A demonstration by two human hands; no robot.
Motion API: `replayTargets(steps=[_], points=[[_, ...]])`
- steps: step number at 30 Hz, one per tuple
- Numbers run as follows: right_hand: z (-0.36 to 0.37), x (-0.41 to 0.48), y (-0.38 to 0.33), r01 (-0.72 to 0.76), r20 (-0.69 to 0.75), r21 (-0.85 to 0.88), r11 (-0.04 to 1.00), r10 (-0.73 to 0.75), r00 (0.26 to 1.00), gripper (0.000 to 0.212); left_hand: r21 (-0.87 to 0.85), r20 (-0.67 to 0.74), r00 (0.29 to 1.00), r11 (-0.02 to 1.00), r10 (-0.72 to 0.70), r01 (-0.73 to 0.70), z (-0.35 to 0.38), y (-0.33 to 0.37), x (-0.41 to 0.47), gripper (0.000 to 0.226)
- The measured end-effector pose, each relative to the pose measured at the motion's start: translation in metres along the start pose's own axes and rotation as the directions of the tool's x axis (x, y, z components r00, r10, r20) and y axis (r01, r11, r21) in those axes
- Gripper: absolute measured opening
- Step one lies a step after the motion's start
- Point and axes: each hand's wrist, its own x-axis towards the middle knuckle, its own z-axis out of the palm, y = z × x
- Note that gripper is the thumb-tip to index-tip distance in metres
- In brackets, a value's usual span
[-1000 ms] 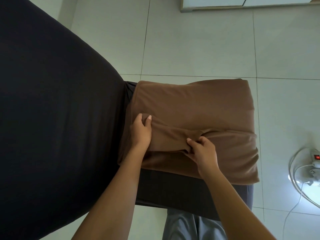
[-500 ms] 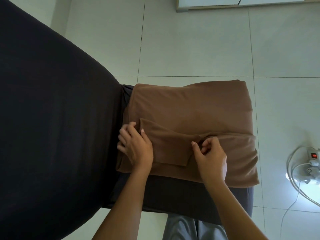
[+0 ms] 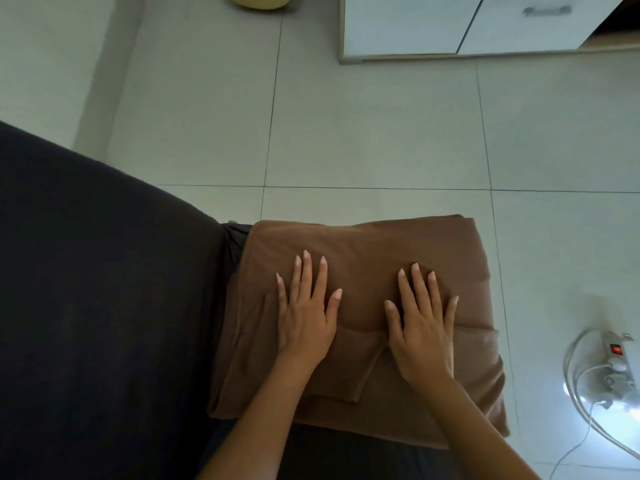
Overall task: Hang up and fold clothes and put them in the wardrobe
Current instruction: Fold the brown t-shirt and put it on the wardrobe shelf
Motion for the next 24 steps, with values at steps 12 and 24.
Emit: replayTargets(steps=[12, 24], points=[[-0.037, 0.148, 0.002, -0.138, 0.089, -0.005, 0.99, 0.138, 0.986, 0.039, -0.114, 0.167, 0.98, 0.99, 0.105, -0.087, -0.013, 0.066, 0.136, 0.05], [-0.052, 0.182, 0.021, -0.117, 0.274, 0.256, 0.96, 0.044, 0.961, 0.008, -0.284, 0.541, 0.809, 0.955, 0.229, -0.081, -0.017, 0.078, 0.183, 0.019]])
